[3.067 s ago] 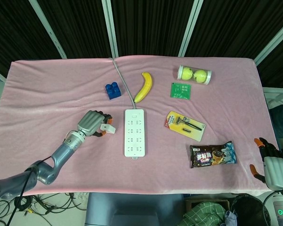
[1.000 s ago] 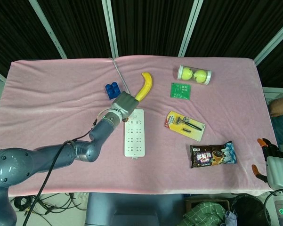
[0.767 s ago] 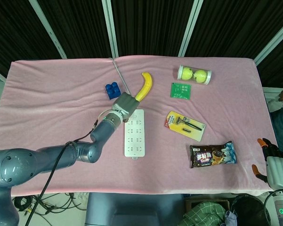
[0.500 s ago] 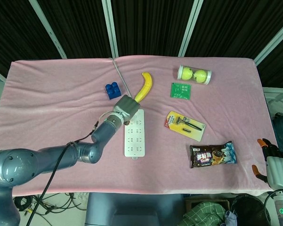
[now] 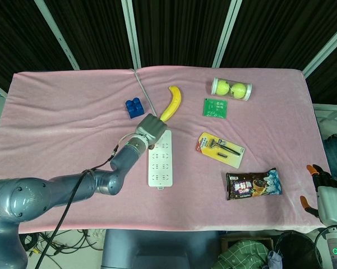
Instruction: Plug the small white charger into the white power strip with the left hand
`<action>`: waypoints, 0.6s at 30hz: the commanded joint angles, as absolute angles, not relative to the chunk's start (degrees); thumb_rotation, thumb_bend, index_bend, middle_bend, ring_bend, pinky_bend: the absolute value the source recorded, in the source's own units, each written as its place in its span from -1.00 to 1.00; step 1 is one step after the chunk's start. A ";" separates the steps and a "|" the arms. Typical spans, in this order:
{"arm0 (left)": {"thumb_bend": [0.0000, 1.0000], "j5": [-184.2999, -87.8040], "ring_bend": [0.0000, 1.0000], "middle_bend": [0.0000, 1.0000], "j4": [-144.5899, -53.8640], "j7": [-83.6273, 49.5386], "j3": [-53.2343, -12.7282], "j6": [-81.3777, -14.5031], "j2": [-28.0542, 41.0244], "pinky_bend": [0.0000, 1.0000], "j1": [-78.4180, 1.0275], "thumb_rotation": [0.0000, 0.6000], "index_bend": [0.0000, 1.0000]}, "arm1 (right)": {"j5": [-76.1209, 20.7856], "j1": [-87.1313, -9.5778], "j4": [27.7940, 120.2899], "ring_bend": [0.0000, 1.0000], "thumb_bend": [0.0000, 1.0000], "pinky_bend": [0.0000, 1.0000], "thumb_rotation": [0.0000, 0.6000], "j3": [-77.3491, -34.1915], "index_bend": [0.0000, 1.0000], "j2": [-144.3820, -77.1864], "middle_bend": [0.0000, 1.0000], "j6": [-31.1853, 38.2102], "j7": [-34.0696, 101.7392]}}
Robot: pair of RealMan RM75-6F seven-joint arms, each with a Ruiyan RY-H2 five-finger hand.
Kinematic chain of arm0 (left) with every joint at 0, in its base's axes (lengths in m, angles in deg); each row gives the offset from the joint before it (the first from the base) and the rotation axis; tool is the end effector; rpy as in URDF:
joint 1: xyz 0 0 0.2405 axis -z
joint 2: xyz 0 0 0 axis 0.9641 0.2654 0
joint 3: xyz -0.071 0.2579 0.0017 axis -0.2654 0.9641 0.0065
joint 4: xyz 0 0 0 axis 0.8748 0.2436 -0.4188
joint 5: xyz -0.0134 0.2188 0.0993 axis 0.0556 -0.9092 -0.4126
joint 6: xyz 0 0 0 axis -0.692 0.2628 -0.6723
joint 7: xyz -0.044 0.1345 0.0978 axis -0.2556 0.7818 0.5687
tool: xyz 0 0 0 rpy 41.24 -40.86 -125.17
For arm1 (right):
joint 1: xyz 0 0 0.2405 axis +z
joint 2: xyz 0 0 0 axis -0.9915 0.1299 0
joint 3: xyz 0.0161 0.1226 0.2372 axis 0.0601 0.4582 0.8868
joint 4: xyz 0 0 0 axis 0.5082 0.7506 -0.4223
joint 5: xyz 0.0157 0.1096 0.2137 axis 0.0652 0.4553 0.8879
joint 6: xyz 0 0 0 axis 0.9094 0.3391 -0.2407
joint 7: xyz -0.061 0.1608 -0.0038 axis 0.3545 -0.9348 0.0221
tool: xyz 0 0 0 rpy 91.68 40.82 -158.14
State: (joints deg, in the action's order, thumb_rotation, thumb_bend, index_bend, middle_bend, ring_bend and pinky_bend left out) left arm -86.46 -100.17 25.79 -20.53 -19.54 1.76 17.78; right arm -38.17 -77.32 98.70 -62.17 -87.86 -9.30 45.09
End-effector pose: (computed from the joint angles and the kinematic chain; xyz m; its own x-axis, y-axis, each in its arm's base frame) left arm 0.0153 0.4818 -0.0789 0.8381 0.2497 0.4850 0.5353 -0.5473 -0.6434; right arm -0.3528 -0.2121 0.1378 0.4545 -0.1591 0.8764 -0.8621 0.1691 0.4778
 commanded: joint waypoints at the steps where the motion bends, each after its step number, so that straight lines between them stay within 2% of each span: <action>1: -0.19 -86.67 -0.08 0.23 -100.10 25.54 -20.58 -19.49 1.73 0.05 17.66 1.00 0.19 | -38.09 -77.33 98.74 -0.69 -0.51 -0.47 1.00 -62.17 -0.76 -87.86 -0.82 -9.29 45.13; 18: -0.20 -87.93 -0.08 0.24 -99.18 24.69 -20.23 -19.02 0.94 0.05 17.15 1.00 0.19 | -37.44 -77.34 99.01 -0.69 -0.50 -0.47 1.00 -62.05 -0.76 -87.87 -0.82 -9.30 45.50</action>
